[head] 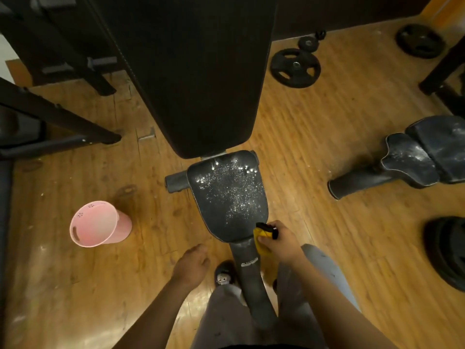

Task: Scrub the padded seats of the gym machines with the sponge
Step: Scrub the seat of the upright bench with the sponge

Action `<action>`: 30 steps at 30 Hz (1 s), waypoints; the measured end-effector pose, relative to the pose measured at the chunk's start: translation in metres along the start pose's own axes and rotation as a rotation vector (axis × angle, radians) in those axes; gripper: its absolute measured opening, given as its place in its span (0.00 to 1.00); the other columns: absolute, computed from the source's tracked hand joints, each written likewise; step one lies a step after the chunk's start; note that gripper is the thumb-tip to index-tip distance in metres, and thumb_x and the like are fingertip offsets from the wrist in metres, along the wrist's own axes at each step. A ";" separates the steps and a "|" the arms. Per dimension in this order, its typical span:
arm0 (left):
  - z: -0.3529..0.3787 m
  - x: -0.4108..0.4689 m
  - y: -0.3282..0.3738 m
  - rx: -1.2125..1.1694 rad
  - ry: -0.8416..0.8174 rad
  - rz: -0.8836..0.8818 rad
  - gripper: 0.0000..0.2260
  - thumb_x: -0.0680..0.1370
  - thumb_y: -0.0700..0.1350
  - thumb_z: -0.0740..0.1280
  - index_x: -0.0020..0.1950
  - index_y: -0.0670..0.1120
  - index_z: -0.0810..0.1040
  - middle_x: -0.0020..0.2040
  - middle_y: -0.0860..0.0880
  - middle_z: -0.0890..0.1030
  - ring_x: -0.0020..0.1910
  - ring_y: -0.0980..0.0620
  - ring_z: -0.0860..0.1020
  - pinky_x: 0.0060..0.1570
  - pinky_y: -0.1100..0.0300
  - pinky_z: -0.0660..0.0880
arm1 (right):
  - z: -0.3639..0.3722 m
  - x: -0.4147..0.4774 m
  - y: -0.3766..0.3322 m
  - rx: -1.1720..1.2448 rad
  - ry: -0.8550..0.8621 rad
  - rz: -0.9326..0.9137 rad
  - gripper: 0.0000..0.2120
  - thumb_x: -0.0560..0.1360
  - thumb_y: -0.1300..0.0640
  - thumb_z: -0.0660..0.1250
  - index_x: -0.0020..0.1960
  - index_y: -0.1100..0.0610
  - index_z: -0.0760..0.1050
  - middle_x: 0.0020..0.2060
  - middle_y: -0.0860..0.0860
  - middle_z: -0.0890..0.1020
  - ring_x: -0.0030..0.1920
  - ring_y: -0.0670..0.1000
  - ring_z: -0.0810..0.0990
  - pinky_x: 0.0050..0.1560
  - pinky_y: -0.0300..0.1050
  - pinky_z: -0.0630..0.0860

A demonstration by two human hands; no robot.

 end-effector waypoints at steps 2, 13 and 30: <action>0.011 -0.004 -0.007 0.032 -0.034 -0.055 0.13 0.81 0.45 0.61 0.64 0.44 0.73 0.63 0.46 0.77 0.61 0.46 0.76 0.58 0.57 0.72 | -0.002 0.002 0.004 -0.029 -0.028 -0.005 0.14 0.74 0.58 0.70 0.57 0.57 0.71 0.40 0.50 0.78 0.41 0.50 0.76 0.34 0.38 0.69; 0.074 -0.026 0.011 -0.063 0.128 -0.351 0.17 0.80 0.46 0.63 0.68 0.45 0.70 0.65 0.45 0.77 0.63 0.45 0.75 0.60 0.54 0.72 | -0.050 0.048 0.048 -0.189 -0.267 -0.169 0.14 0.73 0.58 0.71 0.56 0.57 0.72 0.42 0.49 0.77 0.44 0.51 0.76 0.36 0.35 0.68; 0.118 0.083 0.087 0.140 0.348 0.167 0.26 0.80 0.51 0.61 0.76 0.45 0.62 0.76 0.49 0.64 0.76 0.51 0.58 0.75 0.53 0.57 | -0.014 0.122 0.141 0.130 0.052 -0.143 0.15 0.77 0.59 0.67 0.64 0.56 0.74 0.51 0.49 0.79 0.51 0.50 0.77 0.48 0.39 0.70</action>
Point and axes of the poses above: each hand's wrist, its own x-axis towards the middle knuckle, its own z-axis out of the palm, y = z × x, the point moved 4 cm from there along x, towards the middle knuckle
